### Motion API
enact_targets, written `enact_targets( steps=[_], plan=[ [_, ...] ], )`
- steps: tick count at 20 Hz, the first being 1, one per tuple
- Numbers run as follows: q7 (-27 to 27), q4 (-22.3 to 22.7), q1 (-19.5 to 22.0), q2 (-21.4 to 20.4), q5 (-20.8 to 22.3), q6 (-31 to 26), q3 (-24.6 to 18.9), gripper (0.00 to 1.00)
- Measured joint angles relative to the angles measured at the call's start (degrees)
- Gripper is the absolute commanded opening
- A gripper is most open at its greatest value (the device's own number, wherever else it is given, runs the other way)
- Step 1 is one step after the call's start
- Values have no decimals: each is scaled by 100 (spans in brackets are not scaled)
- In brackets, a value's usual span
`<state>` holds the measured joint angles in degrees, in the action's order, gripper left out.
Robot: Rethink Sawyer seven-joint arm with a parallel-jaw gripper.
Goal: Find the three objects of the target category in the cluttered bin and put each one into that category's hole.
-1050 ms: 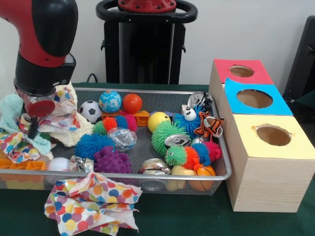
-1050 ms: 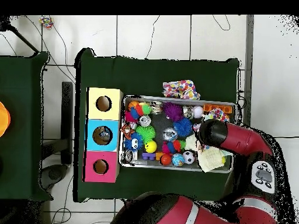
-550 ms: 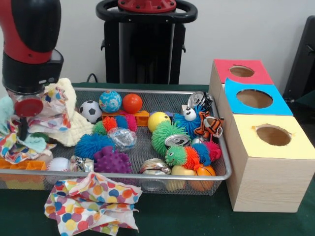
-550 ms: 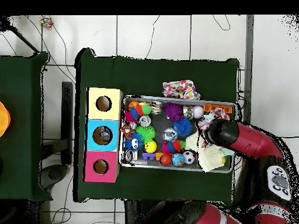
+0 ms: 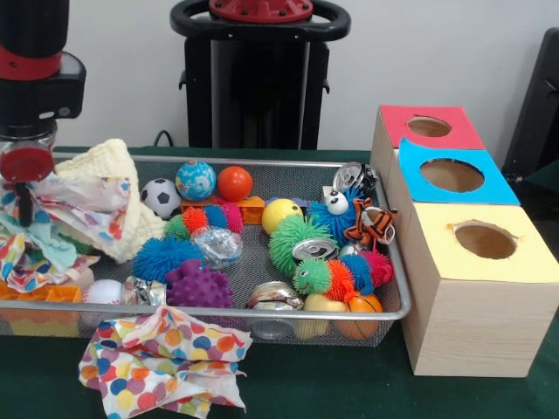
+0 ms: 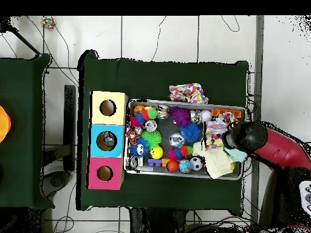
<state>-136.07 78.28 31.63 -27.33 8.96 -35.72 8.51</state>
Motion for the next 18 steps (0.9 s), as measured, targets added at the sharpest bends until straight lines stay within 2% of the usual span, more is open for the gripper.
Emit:
enact_targets(
  steps=[10,18],
  plan=[
    [0,373,277,-395,-685,-94,-500,100],
    [0,526,261,-721,-873,-602,-571,100]
  ],
)
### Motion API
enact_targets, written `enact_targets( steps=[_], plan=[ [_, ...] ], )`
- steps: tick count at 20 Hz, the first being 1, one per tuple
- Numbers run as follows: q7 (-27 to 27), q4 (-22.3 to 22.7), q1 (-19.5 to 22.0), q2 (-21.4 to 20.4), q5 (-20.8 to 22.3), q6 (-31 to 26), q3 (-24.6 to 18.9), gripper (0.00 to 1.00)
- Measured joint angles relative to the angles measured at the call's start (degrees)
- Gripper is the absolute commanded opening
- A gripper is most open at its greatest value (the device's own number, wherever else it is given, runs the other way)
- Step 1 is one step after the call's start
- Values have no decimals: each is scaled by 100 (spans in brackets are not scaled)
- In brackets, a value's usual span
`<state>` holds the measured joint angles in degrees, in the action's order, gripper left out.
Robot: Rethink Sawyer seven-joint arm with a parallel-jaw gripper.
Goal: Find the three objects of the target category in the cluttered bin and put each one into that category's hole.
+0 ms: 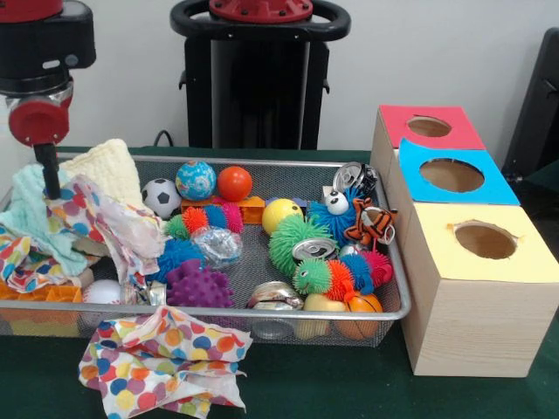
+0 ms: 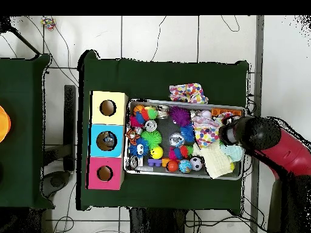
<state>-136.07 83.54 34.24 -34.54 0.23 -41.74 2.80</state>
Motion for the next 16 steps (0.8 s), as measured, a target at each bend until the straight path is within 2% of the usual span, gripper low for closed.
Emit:
enact_targets(
  steps=[7,16],
  plan=[
    [0,9,-96,-312,1,-398,1,100],
    [0,12,-271,-616,2,-448,2,100]
  ],
)
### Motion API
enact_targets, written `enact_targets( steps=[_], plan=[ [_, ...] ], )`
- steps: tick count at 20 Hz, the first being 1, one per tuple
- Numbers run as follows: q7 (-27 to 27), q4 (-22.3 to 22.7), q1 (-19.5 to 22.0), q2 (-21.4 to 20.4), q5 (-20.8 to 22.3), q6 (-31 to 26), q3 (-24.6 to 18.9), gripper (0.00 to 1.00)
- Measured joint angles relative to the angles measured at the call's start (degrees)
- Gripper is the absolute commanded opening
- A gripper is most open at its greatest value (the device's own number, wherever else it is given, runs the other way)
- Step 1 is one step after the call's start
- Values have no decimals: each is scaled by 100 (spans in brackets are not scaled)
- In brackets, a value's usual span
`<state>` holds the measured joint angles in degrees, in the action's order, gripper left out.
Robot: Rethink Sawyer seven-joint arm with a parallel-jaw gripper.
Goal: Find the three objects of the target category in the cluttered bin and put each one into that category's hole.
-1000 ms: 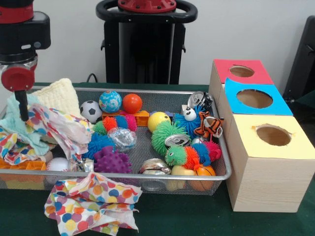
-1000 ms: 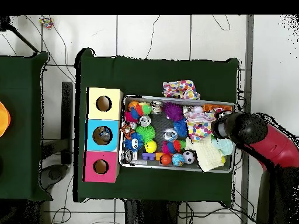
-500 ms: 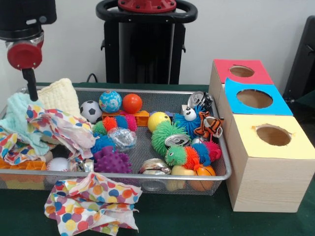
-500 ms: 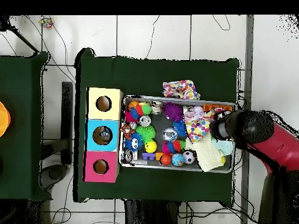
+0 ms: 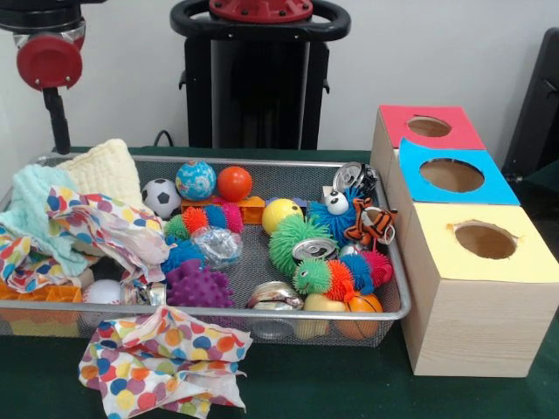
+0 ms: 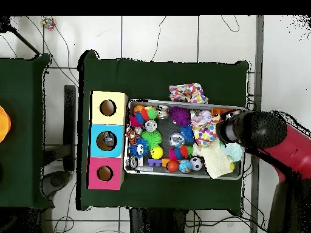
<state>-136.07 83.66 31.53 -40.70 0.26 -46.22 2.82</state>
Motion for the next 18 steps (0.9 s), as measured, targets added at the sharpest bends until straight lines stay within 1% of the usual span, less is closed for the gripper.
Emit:
enact_targets(
  steps=[6,12,14,18],
  plan=[
    [0,57,-209,-27,-48,1,0,100],
    [0,311,-469,-11,-368,12,-1,100],
    [0,434,-571,40,-499,69,-1,100],
    [0,592,-693,172,-619,283,-1,100]
  ],
)
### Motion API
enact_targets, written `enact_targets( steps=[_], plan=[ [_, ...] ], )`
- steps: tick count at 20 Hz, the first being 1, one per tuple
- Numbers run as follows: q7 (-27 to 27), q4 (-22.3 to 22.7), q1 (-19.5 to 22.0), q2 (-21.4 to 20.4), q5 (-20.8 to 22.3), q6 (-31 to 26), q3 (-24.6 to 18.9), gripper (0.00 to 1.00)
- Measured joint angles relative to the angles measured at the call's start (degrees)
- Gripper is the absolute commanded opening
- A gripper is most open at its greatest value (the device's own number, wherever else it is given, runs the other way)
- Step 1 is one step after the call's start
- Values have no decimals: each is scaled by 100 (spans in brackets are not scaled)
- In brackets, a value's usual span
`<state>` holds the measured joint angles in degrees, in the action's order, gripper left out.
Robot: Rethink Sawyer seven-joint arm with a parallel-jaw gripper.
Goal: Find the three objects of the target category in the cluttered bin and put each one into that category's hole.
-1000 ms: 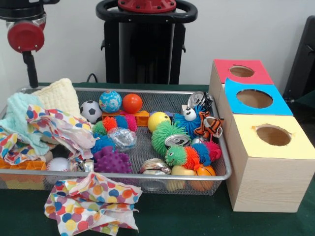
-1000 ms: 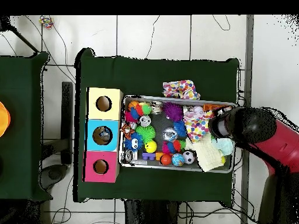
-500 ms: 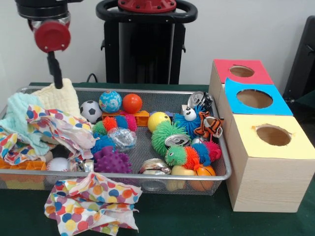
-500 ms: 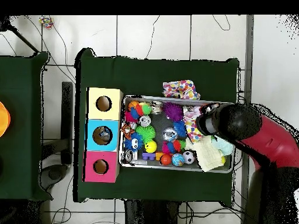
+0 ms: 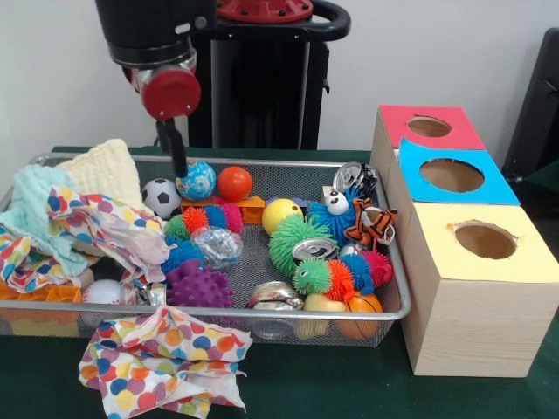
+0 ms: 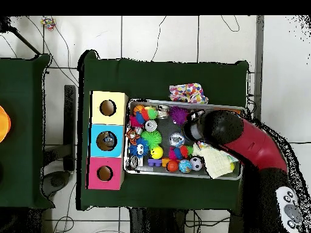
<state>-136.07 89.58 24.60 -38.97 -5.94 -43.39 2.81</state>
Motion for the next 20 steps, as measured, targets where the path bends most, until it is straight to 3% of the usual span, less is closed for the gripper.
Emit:
enact_targets(
  steps=[12,20],
  plan=[
    [0,149,-144,551,-21,1313,-1,100],
    [0,147,-247,968,-74,1654,-2,100]
  ],
)
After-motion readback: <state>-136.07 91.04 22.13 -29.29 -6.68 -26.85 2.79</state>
